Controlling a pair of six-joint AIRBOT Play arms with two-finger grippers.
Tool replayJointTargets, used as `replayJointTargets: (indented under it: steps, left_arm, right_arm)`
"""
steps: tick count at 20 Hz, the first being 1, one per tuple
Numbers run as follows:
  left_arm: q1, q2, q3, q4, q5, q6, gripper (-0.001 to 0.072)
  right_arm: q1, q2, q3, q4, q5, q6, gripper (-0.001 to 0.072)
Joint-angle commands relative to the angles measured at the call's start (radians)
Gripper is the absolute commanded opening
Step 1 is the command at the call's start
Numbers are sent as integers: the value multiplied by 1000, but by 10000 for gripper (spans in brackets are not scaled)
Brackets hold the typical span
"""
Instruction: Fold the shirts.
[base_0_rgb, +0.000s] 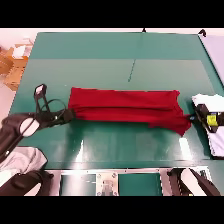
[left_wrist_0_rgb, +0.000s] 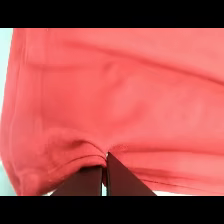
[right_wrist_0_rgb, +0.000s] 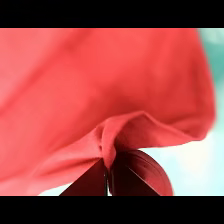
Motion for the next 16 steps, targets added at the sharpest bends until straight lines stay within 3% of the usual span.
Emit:
replayJointTargets:
  steps: [1,8,13,14,15,16]
  left_arm:
    - [9,-182,166,31,20,57,19]
    - [115,-592,498,-66,13,270,20]
    - [115,-815,619,-152,65,286,30]
    - [115,-820,629,-169,90,286,345]
    - [115,-819,649,-173,95,286,720]
    - [124,-818,690,-173,65,291,677]
  right_arm:
    - [84,-126,113,58,-109,1,13]
    - [193,-502,315,79,-292,-26,14]
    - [224,-699,437,79,-357,-44,15]
    - [221,-707,463,79,-356,-63,26]
    - [214,-707,496,78,-340,-100,160]
    - [199,-707,542,76,-296,-151,370]
